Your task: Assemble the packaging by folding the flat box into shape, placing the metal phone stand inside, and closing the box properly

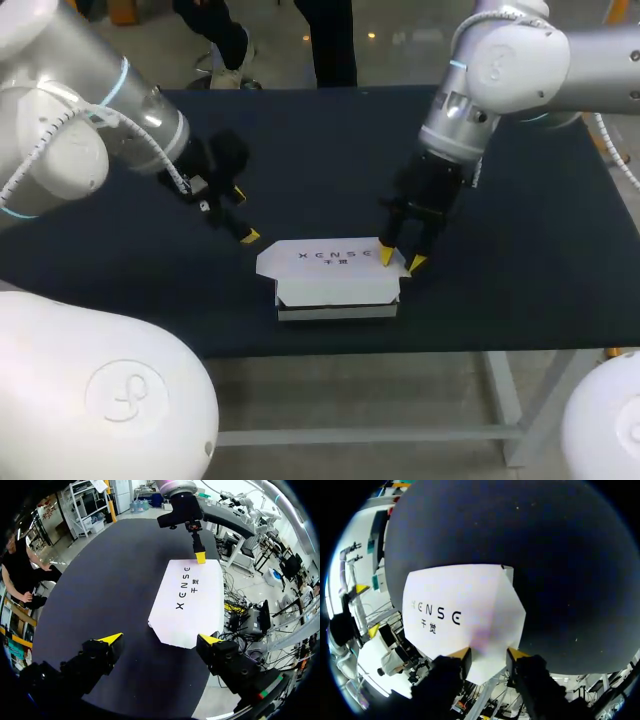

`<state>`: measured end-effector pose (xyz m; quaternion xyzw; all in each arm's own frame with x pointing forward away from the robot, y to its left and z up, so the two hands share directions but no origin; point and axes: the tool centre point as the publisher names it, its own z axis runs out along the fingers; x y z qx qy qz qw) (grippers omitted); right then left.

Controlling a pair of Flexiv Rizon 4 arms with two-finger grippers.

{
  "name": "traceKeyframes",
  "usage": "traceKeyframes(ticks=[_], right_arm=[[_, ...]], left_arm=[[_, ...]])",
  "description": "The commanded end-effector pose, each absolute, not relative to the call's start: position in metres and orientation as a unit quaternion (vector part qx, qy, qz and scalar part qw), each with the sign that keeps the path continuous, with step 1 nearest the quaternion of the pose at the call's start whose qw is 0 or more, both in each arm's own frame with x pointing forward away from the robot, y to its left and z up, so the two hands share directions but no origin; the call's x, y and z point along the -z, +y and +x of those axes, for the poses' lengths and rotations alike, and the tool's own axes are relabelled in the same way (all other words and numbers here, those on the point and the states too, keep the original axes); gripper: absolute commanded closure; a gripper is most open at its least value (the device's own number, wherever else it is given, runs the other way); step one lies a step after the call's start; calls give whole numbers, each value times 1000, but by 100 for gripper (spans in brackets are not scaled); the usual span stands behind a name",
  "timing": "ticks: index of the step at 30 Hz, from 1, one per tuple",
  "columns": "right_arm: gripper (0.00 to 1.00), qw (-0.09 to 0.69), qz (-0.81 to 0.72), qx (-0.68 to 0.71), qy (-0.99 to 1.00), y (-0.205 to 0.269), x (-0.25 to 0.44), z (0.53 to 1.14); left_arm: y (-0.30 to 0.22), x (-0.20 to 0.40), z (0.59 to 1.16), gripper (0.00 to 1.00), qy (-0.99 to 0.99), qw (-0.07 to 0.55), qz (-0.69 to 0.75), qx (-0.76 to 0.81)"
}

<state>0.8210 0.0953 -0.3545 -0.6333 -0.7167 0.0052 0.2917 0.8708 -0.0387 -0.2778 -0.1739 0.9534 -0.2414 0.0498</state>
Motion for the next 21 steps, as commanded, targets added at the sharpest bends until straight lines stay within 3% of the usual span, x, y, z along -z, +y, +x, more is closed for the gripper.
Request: traceKeyframes(ticks=[1,6,21], right_arm=[[51,292,-635,-5,-716,94,355,820],[50,291,-636,-4,-715,94,356,820],[51,288,-639,-1,-713,92,356,819]], left_arm=[[-53,277,869,0,883,36,-462,73],[-54,276,875,0,793,91,-602,32],[-48,273,872,0,788,86,-608,44]])
